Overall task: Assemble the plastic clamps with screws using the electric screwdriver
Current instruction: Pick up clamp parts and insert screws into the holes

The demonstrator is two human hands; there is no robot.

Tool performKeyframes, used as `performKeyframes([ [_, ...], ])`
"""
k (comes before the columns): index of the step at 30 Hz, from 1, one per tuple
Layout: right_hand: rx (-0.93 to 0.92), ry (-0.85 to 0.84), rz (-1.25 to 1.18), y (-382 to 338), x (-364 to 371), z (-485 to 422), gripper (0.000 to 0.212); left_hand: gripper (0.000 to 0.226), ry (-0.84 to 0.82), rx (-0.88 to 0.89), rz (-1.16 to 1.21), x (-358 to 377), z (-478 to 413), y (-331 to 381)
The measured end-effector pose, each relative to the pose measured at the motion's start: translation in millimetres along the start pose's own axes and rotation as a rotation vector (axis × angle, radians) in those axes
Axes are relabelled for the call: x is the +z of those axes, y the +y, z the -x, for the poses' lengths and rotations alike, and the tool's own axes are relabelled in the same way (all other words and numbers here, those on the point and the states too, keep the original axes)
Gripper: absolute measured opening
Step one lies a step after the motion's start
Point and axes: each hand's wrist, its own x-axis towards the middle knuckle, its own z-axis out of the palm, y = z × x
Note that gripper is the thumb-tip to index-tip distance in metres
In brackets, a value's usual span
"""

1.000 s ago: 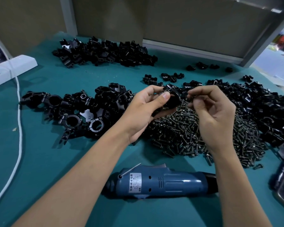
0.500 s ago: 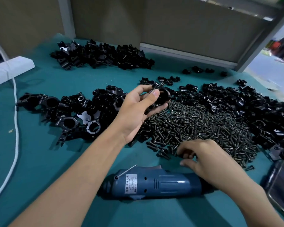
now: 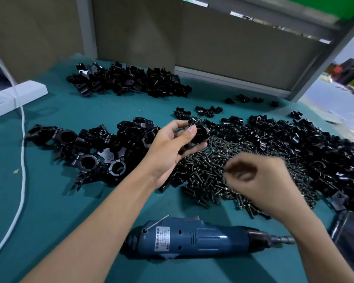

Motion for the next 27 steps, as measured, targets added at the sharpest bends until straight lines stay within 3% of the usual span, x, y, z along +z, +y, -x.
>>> performKeyframes([
  [4,-0.157,0.328,-0.431,-22,-1,-23,0.007,0.020,-0.056,-0.009,-0.010,-1,2,-3],
  [9,-0.071,0.387,-0.600,-24,17,-44,0.011,0.031,-0.068,-0.026,0.028,-1,3,0],
  [17,-0.110,0.264,-0.476,-18,15,-49,0.013,0.034,-0.094,-0.032,0.099,-3,2,1],
  [20,-0.119,0.272,-0.288,-17,13,-49,0.011,0.032,-0.098,-0.044,0.098,-3,5,2],
  [23,-0.132,0.249,-0.188,-17,8,-38,0.026,0.040,-0.108,-0.071,0.150,0,7,5],
  [25,-0.149,0.193,-0.148,-16,1,-16,0.036,0.048,-0.116,-0.097,0.202,2,8,9],
  [27,-0.178,0.029,0.015,-16,-2,12,0.039,0.048,-0.113,-0.118,0.279,3,8,10],
])
